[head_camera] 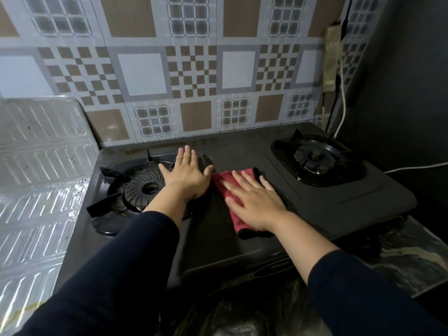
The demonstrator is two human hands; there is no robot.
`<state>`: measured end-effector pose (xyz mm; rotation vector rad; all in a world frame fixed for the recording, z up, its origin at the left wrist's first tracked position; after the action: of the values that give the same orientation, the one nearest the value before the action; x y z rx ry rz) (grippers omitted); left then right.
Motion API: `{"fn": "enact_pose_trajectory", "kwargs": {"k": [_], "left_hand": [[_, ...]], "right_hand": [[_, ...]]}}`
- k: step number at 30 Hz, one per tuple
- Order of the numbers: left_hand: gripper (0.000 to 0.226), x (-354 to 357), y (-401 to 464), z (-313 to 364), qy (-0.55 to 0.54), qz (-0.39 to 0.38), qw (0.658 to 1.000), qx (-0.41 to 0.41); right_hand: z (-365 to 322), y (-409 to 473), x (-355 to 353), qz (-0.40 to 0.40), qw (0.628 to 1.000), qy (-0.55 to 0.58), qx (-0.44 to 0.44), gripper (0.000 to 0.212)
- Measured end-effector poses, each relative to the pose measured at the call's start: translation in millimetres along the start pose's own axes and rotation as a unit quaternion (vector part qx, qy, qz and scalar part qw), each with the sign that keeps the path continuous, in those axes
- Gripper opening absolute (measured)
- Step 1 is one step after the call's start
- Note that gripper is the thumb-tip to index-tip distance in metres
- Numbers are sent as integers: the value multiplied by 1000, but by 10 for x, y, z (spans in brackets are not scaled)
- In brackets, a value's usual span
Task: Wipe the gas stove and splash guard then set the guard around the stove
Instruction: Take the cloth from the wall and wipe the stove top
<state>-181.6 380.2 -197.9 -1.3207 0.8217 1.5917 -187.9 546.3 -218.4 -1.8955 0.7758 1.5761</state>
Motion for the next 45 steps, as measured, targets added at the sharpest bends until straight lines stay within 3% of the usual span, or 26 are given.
{"fn": "enact_pose_trajectory", "kwargs": {"k": [9, 17, 21, 24, 30, 34, 41, 43, 45], "left_hand": [[72, 27, 58, -49, -26, 19, 999, -4], [75, 43, 112, -73, -3, 40, 999, -14], [73, 25, 134, -62, -28, 19, 999, -9], [68, -117, 139, -335, -36, 57, 997, -29], [66, -261, -31, -1198, 27, 76, 988, -134], [70, -295, -55, -1416, 46, 49, 988, -139], [70, -296, -37, -1664, -45, 55, 983, -170], [70, -291, -12, -1646, -45, 56, 983, -168], [70, -289, -3, -1637, -34, 60, 984, -166]], "right_hand": [[-34, 850, -24, -19, 1000, 0, 5, 49], [307, 1927, -140, -32, 996, -4, 88, 51], [-110, 2109, -88, -53, 998, -6, 16, 50], [-155, 2075, -104, -60, 997, -6, -50, 51], [-156, 2102, -33, -79, 996, -9, -34, 52], [-343, 2275, -11, -76, 995, -24, -61, 48], [-755, 2571, -20, -162, 980, -13, -117, 46], [-964, 2644, 0, -191, 973, 4, -130, 51], [-1232, 2722, 30, -217, 968, 32, -126, 82]]}}
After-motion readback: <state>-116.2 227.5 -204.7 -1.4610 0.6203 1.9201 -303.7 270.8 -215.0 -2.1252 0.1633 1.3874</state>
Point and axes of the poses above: each hand's wrist, its own y-axis towards the middle knuckle, its own x-axis out of the palm, z = x × y, the point moved 7 cm from there along y, towards the middle knuckle, and after that the axes turned 1 degree about x, right-handed, at the moved point
